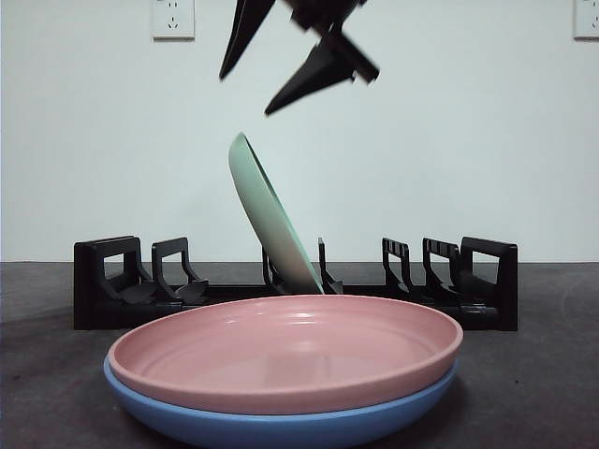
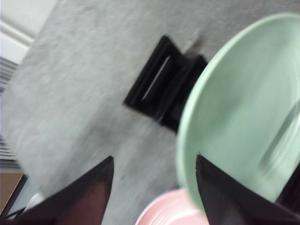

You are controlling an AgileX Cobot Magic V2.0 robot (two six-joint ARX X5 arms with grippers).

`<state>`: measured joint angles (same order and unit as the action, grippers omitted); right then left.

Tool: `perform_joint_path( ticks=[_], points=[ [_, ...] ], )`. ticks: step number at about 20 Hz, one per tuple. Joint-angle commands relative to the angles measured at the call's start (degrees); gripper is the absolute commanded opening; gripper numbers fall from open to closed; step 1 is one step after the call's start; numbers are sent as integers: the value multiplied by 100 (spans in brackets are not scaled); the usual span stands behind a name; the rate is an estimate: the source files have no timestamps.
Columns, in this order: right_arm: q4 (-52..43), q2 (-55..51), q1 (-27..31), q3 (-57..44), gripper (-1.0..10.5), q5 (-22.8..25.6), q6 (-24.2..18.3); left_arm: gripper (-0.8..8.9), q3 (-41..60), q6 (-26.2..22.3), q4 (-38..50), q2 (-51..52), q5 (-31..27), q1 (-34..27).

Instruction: Place the plate

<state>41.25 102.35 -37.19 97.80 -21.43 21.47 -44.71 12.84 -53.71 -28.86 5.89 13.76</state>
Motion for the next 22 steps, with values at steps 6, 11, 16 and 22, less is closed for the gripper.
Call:
perform_joint_path(
  ticks=[6, 11, 16, 22],
  points=[
    [-219, 791, 144, 396, 272, -173, -48, 407, -66, -59, 103, -24, -15, 7],
    [-227, 855, 142, 400, 108, -170, -66, 407, -66, -59, 107, -24, -151, 7],
    [-223, 855, 122, 400, 20, -352, -98, 407, -66, -59, 109, -24, -168, 7],
    [-221, 824, 61, 452, 14, -428, -136, 407, -66, -61, 109, -24, -168, 7]
  ],
)
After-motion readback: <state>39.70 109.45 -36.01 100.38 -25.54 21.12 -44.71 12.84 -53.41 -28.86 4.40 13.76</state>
